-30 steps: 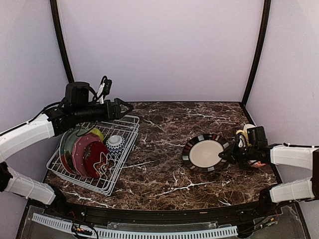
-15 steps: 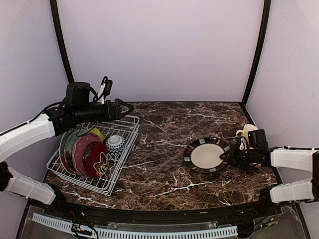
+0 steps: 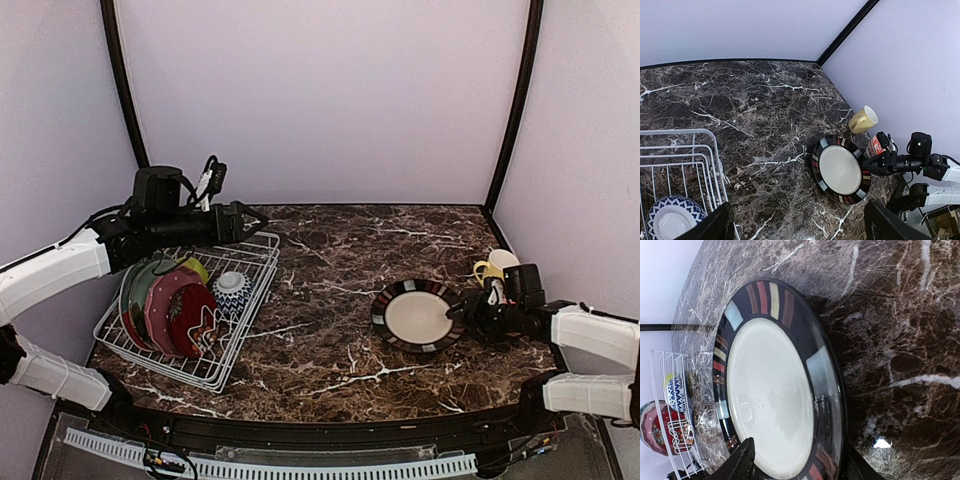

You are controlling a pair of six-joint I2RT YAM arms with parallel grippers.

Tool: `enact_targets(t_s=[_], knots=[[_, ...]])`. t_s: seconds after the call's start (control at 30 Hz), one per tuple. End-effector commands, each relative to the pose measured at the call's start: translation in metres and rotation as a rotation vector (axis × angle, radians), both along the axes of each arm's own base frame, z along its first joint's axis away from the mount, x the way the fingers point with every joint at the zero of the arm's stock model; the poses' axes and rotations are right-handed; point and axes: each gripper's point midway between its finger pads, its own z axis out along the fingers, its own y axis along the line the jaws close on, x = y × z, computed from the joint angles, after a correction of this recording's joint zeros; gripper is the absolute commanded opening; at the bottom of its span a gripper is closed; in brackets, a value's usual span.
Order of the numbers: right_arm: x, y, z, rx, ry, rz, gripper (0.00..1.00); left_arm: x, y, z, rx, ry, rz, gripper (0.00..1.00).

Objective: Unload the mixed dishes from the dish rack
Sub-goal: Place the plate at the center of the board.

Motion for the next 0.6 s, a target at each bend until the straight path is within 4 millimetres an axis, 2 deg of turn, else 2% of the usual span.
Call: enact_targets(t_s=[0.0, 0.33, 0.57], knots=[[0.008, -0.006, 0.022, -0.028, -0.074, -0.016, 0.57, -0.003, 0.005, -0.005, 0.041, 0.004, 0.0, 0.89], [0.014, -0.01, 0.066, -0.084, -0.235, 0.019, 0.81, -0.008, 0.019, -0.009, 0.157, 0.037, 0.013, 0.89], [0.024, -0.01, 0.086, -0.156, -0.303, 0.081, 0.9, -0.02, 0.043, -0.023, 0.287, 0.101, 0.05, 0.88]])
